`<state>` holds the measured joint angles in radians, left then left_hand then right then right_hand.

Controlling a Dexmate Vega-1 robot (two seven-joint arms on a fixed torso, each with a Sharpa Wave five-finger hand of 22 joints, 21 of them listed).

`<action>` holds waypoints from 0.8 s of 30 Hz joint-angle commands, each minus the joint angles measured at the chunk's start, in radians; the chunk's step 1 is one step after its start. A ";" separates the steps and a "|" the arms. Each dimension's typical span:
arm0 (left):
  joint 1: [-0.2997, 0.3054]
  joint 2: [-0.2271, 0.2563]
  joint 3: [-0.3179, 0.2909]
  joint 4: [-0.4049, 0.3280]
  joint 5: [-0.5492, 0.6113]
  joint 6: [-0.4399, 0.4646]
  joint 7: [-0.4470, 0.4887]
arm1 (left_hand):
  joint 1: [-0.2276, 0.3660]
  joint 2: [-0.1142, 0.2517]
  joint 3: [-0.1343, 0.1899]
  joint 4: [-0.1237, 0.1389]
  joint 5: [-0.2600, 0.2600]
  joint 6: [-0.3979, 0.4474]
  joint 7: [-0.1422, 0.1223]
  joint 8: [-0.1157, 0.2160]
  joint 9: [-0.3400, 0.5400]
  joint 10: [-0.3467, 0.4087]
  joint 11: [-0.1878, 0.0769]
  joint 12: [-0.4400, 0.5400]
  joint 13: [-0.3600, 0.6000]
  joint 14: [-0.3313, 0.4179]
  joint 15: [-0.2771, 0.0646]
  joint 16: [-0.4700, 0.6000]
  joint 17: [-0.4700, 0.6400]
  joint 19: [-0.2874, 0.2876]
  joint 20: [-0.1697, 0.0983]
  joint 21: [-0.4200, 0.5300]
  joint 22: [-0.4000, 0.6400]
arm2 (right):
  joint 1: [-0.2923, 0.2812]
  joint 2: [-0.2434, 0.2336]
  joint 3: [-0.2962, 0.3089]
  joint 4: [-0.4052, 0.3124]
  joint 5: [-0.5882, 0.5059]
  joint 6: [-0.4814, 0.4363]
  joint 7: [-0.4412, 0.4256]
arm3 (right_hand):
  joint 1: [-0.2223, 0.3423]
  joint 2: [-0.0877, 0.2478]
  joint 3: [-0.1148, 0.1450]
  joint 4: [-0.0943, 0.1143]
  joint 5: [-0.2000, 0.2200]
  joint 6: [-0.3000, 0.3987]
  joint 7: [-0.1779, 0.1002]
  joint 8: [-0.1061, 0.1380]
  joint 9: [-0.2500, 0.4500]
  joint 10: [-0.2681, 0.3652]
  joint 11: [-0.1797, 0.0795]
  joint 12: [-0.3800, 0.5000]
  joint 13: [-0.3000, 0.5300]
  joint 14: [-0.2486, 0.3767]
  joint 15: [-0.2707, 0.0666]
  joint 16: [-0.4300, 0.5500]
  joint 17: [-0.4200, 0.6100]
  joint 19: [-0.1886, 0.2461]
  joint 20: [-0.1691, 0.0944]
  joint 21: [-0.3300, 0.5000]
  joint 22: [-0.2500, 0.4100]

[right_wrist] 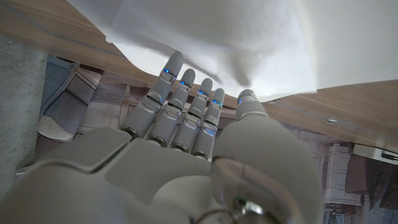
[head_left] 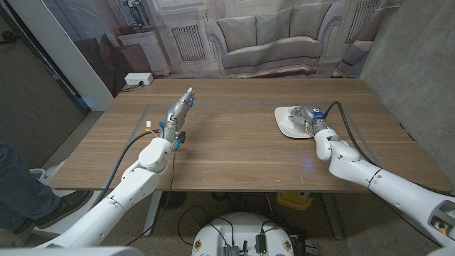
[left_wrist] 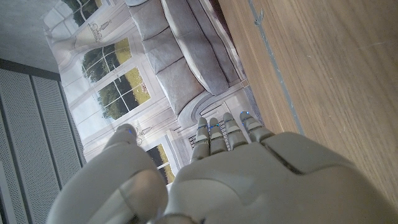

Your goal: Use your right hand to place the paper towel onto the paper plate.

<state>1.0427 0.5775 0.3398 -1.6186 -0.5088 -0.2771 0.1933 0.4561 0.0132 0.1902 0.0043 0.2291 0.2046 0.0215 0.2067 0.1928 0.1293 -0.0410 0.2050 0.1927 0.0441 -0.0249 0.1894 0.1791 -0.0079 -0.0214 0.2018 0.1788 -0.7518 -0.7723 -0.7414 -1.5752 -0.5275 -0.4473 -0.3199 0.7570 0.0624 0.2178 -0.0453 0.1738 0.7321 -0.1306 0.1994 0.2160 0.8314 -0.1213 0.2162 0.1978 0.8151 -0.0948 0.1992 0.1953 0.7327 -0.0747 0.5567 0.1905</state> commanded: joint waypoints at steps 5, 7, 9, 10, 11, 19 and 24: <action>0.001 0.001 0.002 -0.002 -0.001 0.001 -0.001 | 0.004 0.006 -0.003 0.000 -0.002 0.006 -0.005 0.000 0.003 0.004 0.001 0.002 0.003 0.003 0.002 -0.001 0.004 -0.001 0.004 0.002 0.004 | -0.008 -0.008 0.012 -0.023 0.006 -0.012 0.002 | -0.034 -0.017 -0.019 0.011 0.010 -0.021 0.001 -0.004 0.001 -0.021 0.000 -0.003 0.003 -0.028 -0.117 -0.008 0.004 -0.018 -0.118 -0.011 0.001; 0.000 0.000 0.002 -0.001 -0.001 0.001 -0.002 | 0.004 0.006 -0.003 0.000 -0.002 0.006 -0.004 0.000 0.003 0.005 0.001 0.002 0.003 0.003 0.001 -0.001 0.004 -0.001 0.005 0.002 0.004 | -0.009 -0.010 0.013 -0.024 0.008 -0.011 0.004 | -0.046 -0.021 -0.026 0.015 0.011 -0.033 0.001 -0.007 0.001 -0.030 0.007 -0.005 0.003 -0.033 -0.116 -0.007 0.004 -0.023 -0.114 -0.015 0.001; -0.001 0.000 0.002 0.001 -0.002 0.000 -0.003 | 0.004 0.006 -0.003 0.000 -0.003 0.006 -0.006 0.000 0.003 0.005 -0.001 0.002 0.003 0.003 0.001 -0.001 0.004 -0.002 0.005 0.002 0.004 | -0.011 -0.010 0.015 -0.027 0.010 -0.018 0.007 | -0.063 -0.027 -0.034 0.021 0.014 -0.047 0.004 -0.008 0.001 -0.049 0.011 -0.010 0.004 -0.060 -0.108 -0.013 0.005 -0.036 -0.105 -0.022 0.001; -0.002 0.000 0.002 0.002 -0.002 0.000 -0.004 | 0.004 0.007 -0.003 0.000 -0.003 0.007 -0.005 0.000 0.003 0.004 0.001 0.002 0.003 0.003 0.002 -0.001 0.004 -0.001 0.005 0.002 0.004 | -0.011 -0.013 0.015 -0.028 0.010 -0.015 0.007 | -0.066 -0.029 -0.036 0.022 0.015 -0.050 0.009 -0.009 0.001 -0.052 0.010 -0.010 0.004 -0.064 -0.105 -0.013 0.005 -0.038 -0.105 -0.024 0.000; -0.002 0.000 0.002 0.003 -0.003 0.000 -0.005 | 0.004 0.007 -0.004 0.000 -0.003 0.007 -0.005 0.001 0.003 0.004 0.002 0.002 0.003 0.003 0.003 -0.001 0.004 -0.002 0.005 0.002 0.004 | -0.013 -0.013 0.018 -0.028 0.014 -0.013 0.006 | -0.069 -0.030 -0.038 0.022 0.016 -0.053 0.011 -0.009 0.001 -0.061 0.013 -0.013 0.004 -0.067 -0.104 -0.013 0.005 -0.040 -0.103 -0.026 0.000; -0.006 -0.004 0.003 0.012 -0.006 -0.006 -0.009 | 0.004 0.008 -0.004 0.000 -0.003 0.007 -0.005 0.000 0.003 0.003 0.002 0.001 0.003 0.003 0.001 -0.001 0.004 -0.002 0.005 0.002 0.004 | -0.019 -0.022 0.023 -0.032 0.026 -0.002 0.014 | -0.088 -0.043 -0.050 0.027 0.019 -0.064 0.014 -0.008 0.000 -0.070 0.012 -0.012 0.005 -0.090 -0.094 -0.014 0.006 -0.058 -0.092 -0.037 -0.001; -0.007 -0.004 0.003 0.014 -0.007 -0.008 -0.011 | 0.005 0.008 -0.005 0.000 -0.004 0.006 -0.006 0.000 0.003 0.003 0.000 0.001 0.003 0.003 0.002 -0.001 0.004 -0.002 0.005 0.002 0.004 | -0.022 -0.026 0.026 -0.036 0.031 0.002 0.018 | -0.102 -0.046 -0.056 0.032 0.023 -0.075 0.019 -0.008 0.000 -0.087 0.020 -0.013 0.005 -0.120 -0.077 -0.018 0.006 -0.081 -0.079 -0.050 -0.001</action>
<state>1.0391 0.5756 0.3415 -1.6116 -0.5118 -0.2772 0.1874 0.4587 0.0157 0.1874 0.0015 0.2253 0.2081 0.0178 0.2067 0.1928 0.1293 -0.0410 0.2050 0.1927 0.0441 -0.0249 0.1894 0.1791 -0.0079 -0.0214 0.2018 0.1788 -0.7667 -0.7888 -0.7224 -1.6032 -0.5089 -0.4546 -0.3117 0.6621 0.0202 0.1656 -0.0153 0.1893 0.6643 -0.1127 0.1946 0.2137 0.7495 -0.1039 0.2084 0.1977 0.7049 -0.0688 0.1837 0.1979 0.6642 -0.0609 0.5114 0.1873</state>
